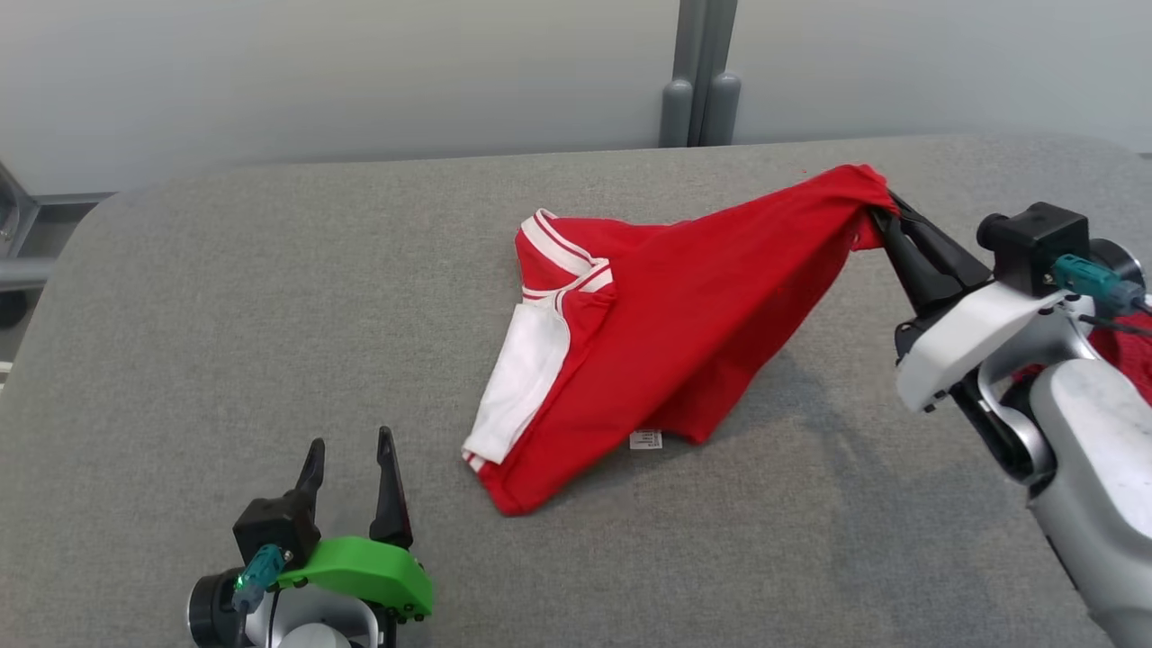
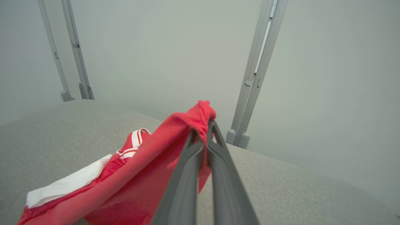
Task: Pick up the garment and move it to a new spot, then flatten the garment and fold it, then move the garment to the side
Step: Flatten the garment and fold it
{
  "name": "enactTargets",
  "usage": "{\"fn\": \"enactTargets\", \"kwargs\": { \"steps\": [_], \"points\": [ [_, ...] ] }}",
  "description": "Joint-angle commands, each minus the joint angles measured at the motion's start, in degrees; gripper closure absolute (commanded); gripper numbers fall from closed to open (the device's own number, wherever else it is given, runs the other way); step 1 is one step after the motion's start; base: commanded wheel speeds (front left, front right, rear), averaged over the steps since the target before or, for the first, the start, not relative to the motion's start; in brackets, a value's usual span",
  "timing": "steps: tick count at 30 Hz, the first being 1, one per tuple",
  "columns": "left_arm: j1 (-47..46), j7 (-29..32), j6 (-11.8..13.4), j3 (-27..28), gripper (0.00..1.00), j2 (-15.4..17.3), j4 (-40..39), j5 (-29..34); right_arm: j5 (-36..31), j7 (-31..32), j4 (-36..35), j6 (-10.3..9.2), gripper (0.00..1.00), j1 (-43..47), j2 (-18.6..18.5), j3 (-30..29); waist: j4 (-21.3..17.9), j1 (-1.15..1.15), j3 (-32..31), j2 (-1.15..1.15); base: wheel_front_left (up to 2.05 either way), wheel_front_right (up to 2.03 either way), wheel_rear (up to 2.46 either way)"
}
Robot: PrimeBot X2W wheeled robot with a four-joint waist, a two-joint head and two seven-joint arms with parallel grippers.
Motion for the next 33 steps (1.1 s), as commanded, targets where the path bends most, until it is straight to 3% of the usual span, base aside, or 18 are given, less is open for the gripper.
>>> {"fn": "enactTargets", "kwargs": {
  "steps": [1, 5, 9, 18, 23, 24, 25, 26, 33],
  "points": [
    [0.6, -0.4, 0.3, -0.2, 0.00, 0.0, -0.2, -0.3, 0.4, 1.7, -2.2, -0.02, 1.00, 1.3, -1.3, -0.8, -0.9, 0.00, -0.8, 0.00, 0.00, 0.00, 0.00],
    [0.2, -0.4, 0.1, -0.8, 0.00, -0.1, -0.7, -0.3, -0.1, 6.4, -7.0, -0.02, 1.00, 2.6, -3.1, -2.4, -0.4, 0.00, -0.1, 0.00, 0.00, 0.00, 0.00],
    [-1.5, -0.4, -0.4, -1.7, 0.00, -0.2, -1.3, 0.2, -0.8, 8.0, -4.7, -0.02, 1.00, -0.4, -4.2, -3.3, 1.3, 0.00, 1.8, 0.00, 0.00, 0.00, 0.00],
    [-5.3, -0.4, -1.6, -4.8, 0.00, -0.5, -2.7, 1.0, -4.2, 4.1, 17.2, -0.02, 1.00, -13.3, -5.4, -2.8, 8.1, 0.00, 7.4, 0.00, 0.00, 0.00, 0.00],
    [-6.7, -0.4, -1.9, -7.1, 0.00, -0.6, -2.9, 1.3, -6.2, 1.4, 29.7, -0.02, 1.00, -17.7, -4.1, -2.9, 10.1, 0.00, 9.2, 0.00, 0.00, 0.00, 0.00],
    [-6.9, -0.4, -2.0, -7.7, 0.00, -0.6, -2.9, 1.3, -6.5, 0.9, 32.0, -0.02, 0.87, -18.3, -3.7, -3.1, 10.3, 0.00, 9.4, 0.00, 0.00, 0.00, 0.00],
    [-7.2, -0.4, -2.0, -8.2, 0.00, -0.6, -3.0, 1.2, -6.9, 0.0, 34.0, -0.02, 0.54, -19.0, -3.5, -3.2, 10.3, 0.00, 9.6, 0.00, 0.00, 0.00, 0.00],
    [-7.4, -0.4, -2.1, -8.7, 0.00, -0.7, -3.1, 1.0, -7.2, -0.8, 35.7, -0.02, 0.00, -19.6, -3.0, -3.3, 10.3, 0.00, 9.8, 0.00, 0.00, 0.00, 0.00],
    [-8.6, -0.4, -1.7, -11.7, 0.00, -0.6, -2.9, 0.7, -7.0, -6.0, 41.6, -0.02, 0.00, -22.1, -1.1, -0.4, 7.5, 0.00, 9.2, 0.00, 0.00, 0.00, 0.00]
  ]
}}
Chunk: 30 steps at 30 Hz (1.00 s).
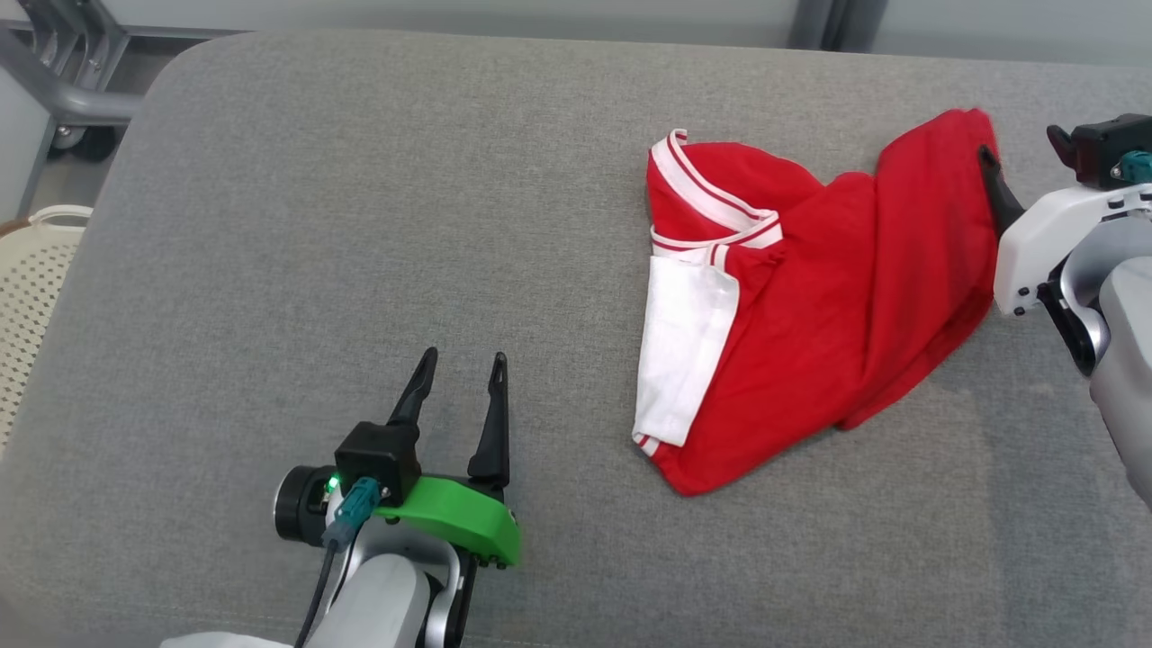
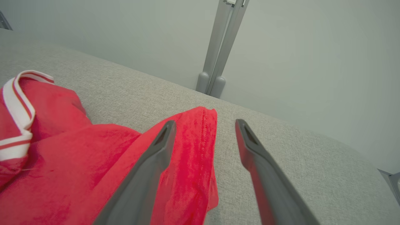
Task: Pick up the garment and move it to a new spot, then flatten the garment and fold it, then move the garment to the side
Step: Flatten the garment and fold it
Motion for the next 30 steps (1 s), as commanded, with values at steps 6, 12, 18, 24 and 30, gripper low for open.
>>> {"fn": "enactTargets", "kwargs": {
  "steps": [6, 12, 18, 24, 30],
  "points": [
    [-3.6, 0.3, -0.4, -3.3, 0.00, 0.1, 2.4, -0.8, 3.4, -4.5, -2.5, -0.02, 0.00, -0.2, 0.4, 4.7, -7.1, 0.00, -2.6, 0.00, 0.00, 0.00, 0.00],
    [-8.0, 1.8, -0.5, -6.3, 0.00, 0.1, 7.1, -3.7, 6.7, -5.8, -7.7, -0.03, 0.00, 2.9, 1.1, 7.5, -12.9, 0.00, -3.5, 0.00, 0.00, 0.00, 0.00],
    [-14.1, 3.7, 0.3, -8.9, 0.00, 0.1, 14.2, -8.4, 7.1, -6.8, -15.0, -0.02, 0.00, 7.4, 1.3, 7.2, -19.3, 0.00, -2.9, 0.00, 0.00, 0.00, 0.00],
    [-18.9, 5.2, 1.5, -11.5, 0.00, 0.2, 21.1, -12.2, 3.8, -7.2, -22.3, -0.02, 0.00, 13.2, 3.0, 2.7, -23.2, 0.00, -2.6, 0.00, 0.00, 0.00, 0.00],
    [-22.3, 8.2, 4.3, -13.7, 0.00, 0.2, 27.1, -16.6, -0.8, -7.2, -28.9, -0.02, 0.00, 19.7, 6.5, -2.8, -25.5, 0.00, -2.6, 0.00, 0.00, 0.00, 0.00]
  ]
}}
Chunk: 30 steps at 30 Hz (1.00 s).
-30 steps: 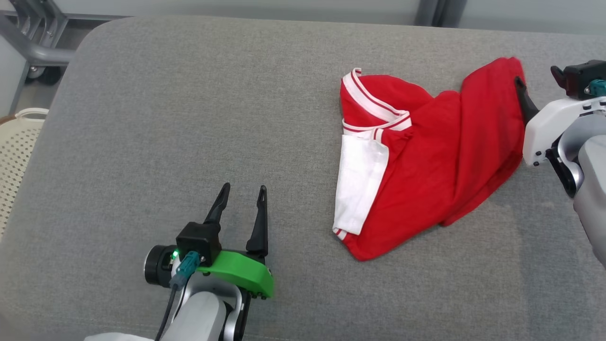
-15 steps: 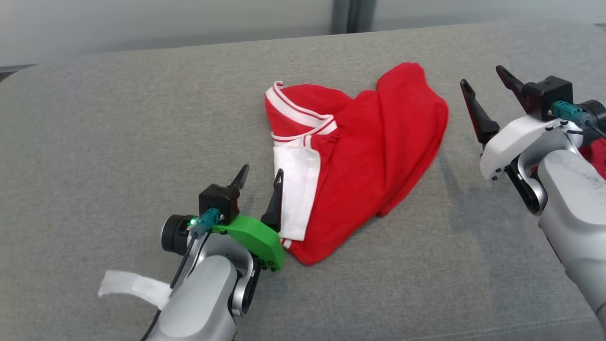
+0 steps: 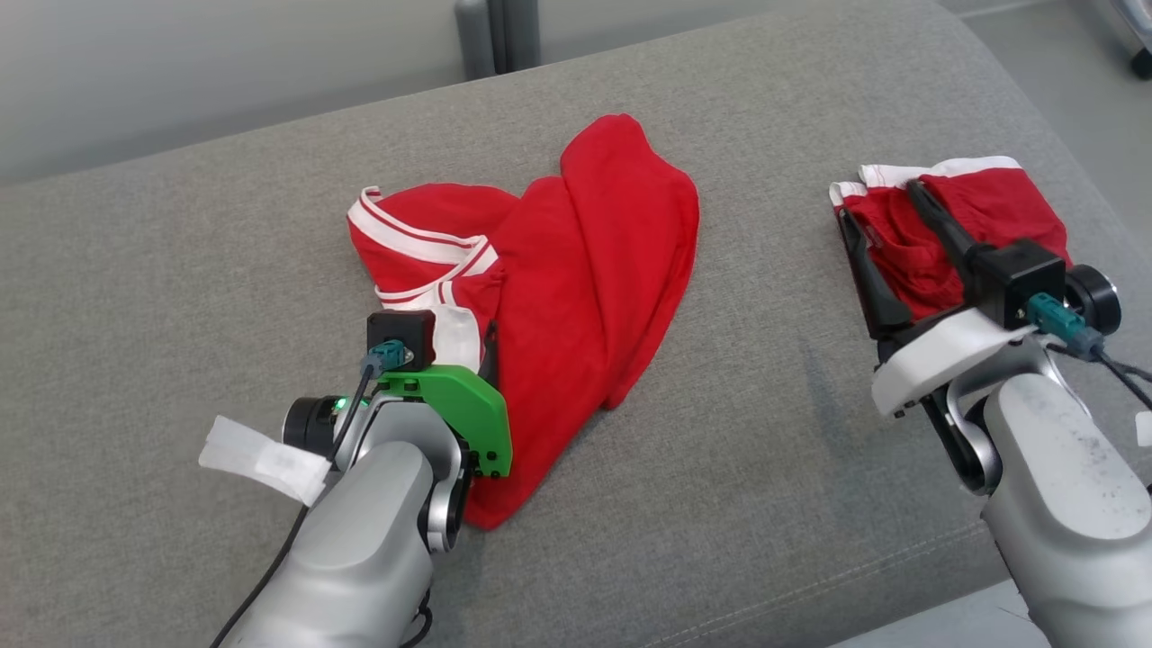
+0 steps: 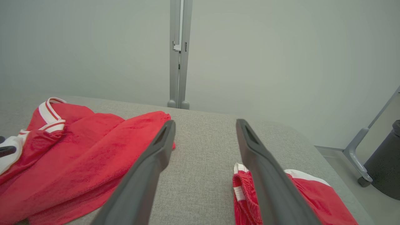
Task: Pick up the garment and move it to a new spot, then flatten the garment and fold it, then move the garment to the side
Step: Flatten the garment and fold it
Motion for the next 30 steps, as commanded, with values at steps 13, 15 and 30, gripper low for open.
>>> {"fn": "enactTargets", "kwargs": {
  "steps": [13, 15, 30],
  "points": [
    [-5.0, -0.8, 5.0, -2.8, 0.00, 0.3, 7.3, -5.7, -4.5, 0.6, -7.1, -0.02, 0.00, 7.8, 5.8, -4.6, -3.5, 0.00, 0.2, 0.00, 0.00, 0.00, 0.00],
    [-5.7, -1.5, 5.7, -3.3, 0.36, 0.3, 8.3, -6.8, -5.0, 0.8, -7.8, -0.02, 0.00, 8.4, 6.3, -4.9, -3.7, 0.00, 0.3, 0.00, 0.00, 0.00, 0.00],
    [-6.9, -4.6, 5.0, -6.6, 1.00, 0.3, 10.2, -11.0, -5.5, 0.6, -9.6, -0.02, 0.00, 10.3, 6.6, -6.8, -2.1, 0.00, -0.6, 0.00, 0.00, 0.00, 0.00]
  ]
}}
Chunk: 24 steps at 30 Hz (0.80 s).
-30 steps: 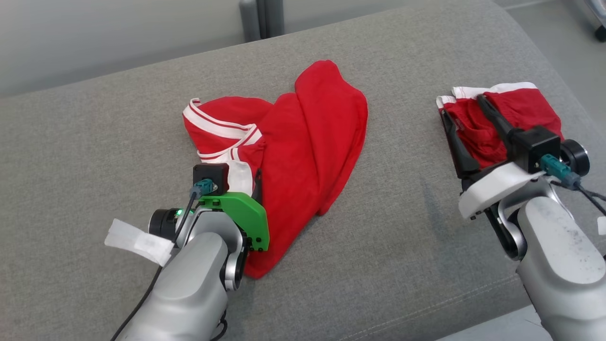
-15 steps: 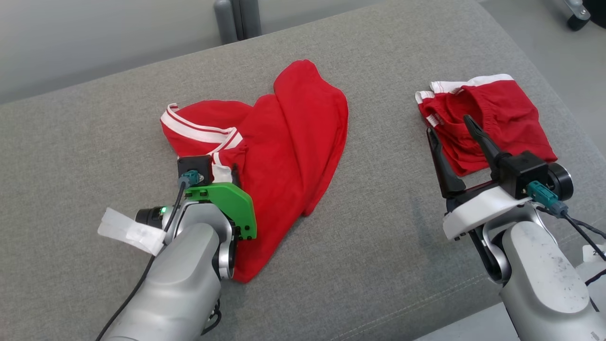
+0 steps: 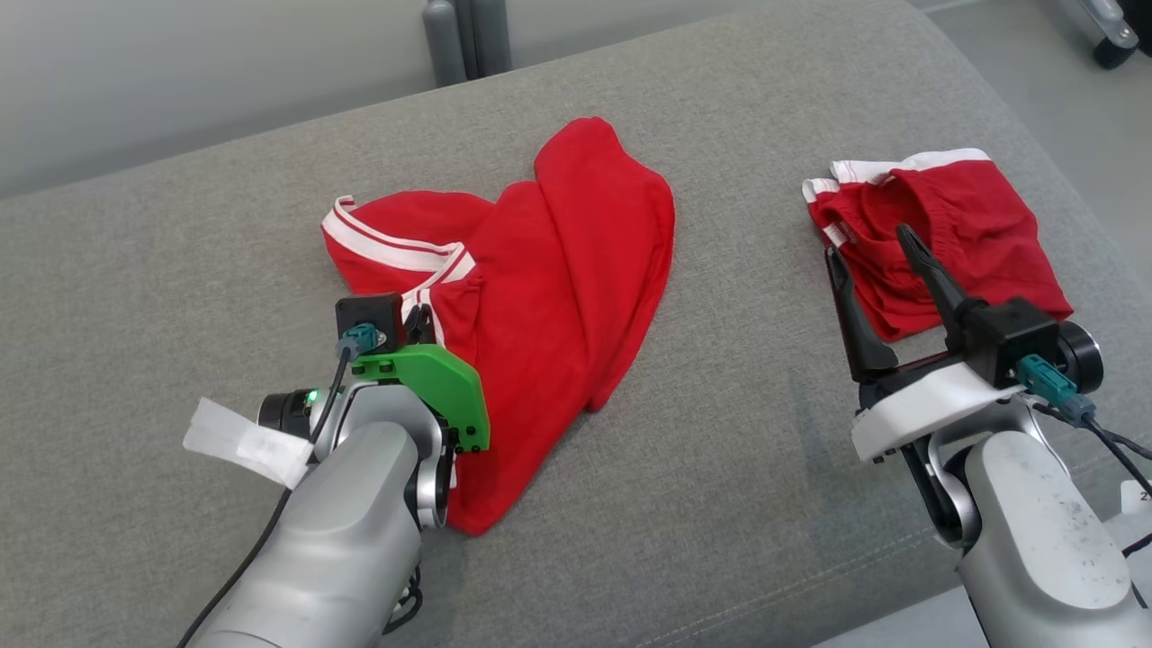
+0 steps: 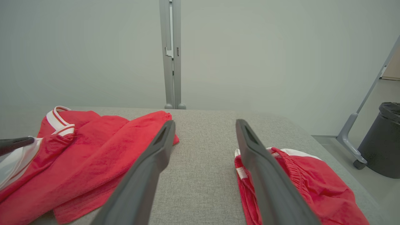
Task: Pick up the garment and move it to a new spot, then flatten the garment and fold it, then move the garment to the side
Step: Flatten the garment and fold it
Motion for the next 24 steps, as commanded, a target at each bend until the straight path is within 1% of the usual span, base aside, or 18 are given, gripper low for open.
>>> {"fn": "enactTargets", "kwargs": {
  "steps": [1, 5, 6, 7, 9, 11, 13, 15, 18, 21, 24],
  "points": [
    [-0.7, -1.0, -0.4, -0.5, 1.00, 0.3, -0.4, -0.9, -0.5, -0.3, -0.5, -0.02, 0.00, 1.7, -0.3, -0.8, 1.6, 0.00, -1.0, 0.00, 0.00, 0.00, 0.00],
    [-0.6, -2.7, -0.8, -0.3, 1.00, 0.5, -0.4, -1.1, -0.9, -0.4, -1.9, -0.02, 0.00, 3.5, -0.2, -2.6, 4.3, 0.00, -2.5, 0.00, 0.00, 0.00, 0.00],
    [-0.4, -3.1, -0.9, 0.1, 1.00, 1.0, -0.4, -1.0, -1.0, -0.5, -2.3, -0.02, 0.00, 4.1, -0.1, -3.2, 5.1, 0.00, -2.9, 0.00, 0.00, 0.00, 0.00],
    [0.5, -3.7, -0.8, 1.2, 1.00, 2.4, -0.6, -1.2, -1.2, -0.5, -3.3, -0.02, 0.00, 5.4, 0.2, -4.4, 6.7, 0.00, -3.5, 0.00, 0.00, 0.00, 0.00],
    [1.9, -4.0, -0.1, 2.4, 1.00, 3.9, -1.2, -1.1, -1.4, -0.5, -4.2, -0.02, 0.00, 6.7, 0.5, -5.6, 8.3, 0.00, -4.2, 0.00, 0.00, 0.00, 0.00],
    [3.2, -4.3, 0.7, 4.2, 1.00, 6.0, -2.5, -1.1, -1.6, -0.6, -5.2, -0.02, 0.00, 7.9, 1.0, -6.6, 9.8, 0.00, -4.8, 0.00, 0.00, 0.00, 0.00],
    [4.7, -4.3, 1.9, 7.3, 1.00, 8.6, -5.4, -0.6, -2.0, -0.6, -6.2, -0.02, 0.00, 9.1, 1.6, -7.5, 11.2, 0.00, -5.2, 0.00, 0.00, 0.00, 0.00],
    [7.8, -4.2, 3.5, 10.3, 1.00, 10.8, -8.5, 0.2, -2.4, -0.6, -6.9, -0.02, 0.00, 10.2, 1.9, -8.4, 12.4, 0.00, -5.6, 0.00, 0.00, 0.00, 0.00],
    [12.6, -4.2, 5.3, 14.9, 1.00, 13.2, -12.8, 1.0, -3.0, -0.4, -8.0, -0.02, 0.00, 11.7, 2.9, -9.5, 13.9, 0.00, -6.3, 0.00, 0.00, 0.00, 0.00],
    [17.6, -4.3, 6.7, 18.4, 1.00, 14.6, -15.3, 1.3, -3.2, -0.2, -8.8, -0.02, 0.00, 12.8, 3.6, -10.0, 14.8, 0.00, -6.7, 0.00, 0.00, 0.00, 0.00],
    [22.1, -4.3, 7.5, 20.7, 1.00, 15.0, -17.1, 1.8, -3.5, 0.0, -9.3, -0.02, 0.00, 13.4, 4.2, -10.2, 15.3, 0.00, -6.8, 0.00, 0.00, 0.00, 0.00]
  ]
}}
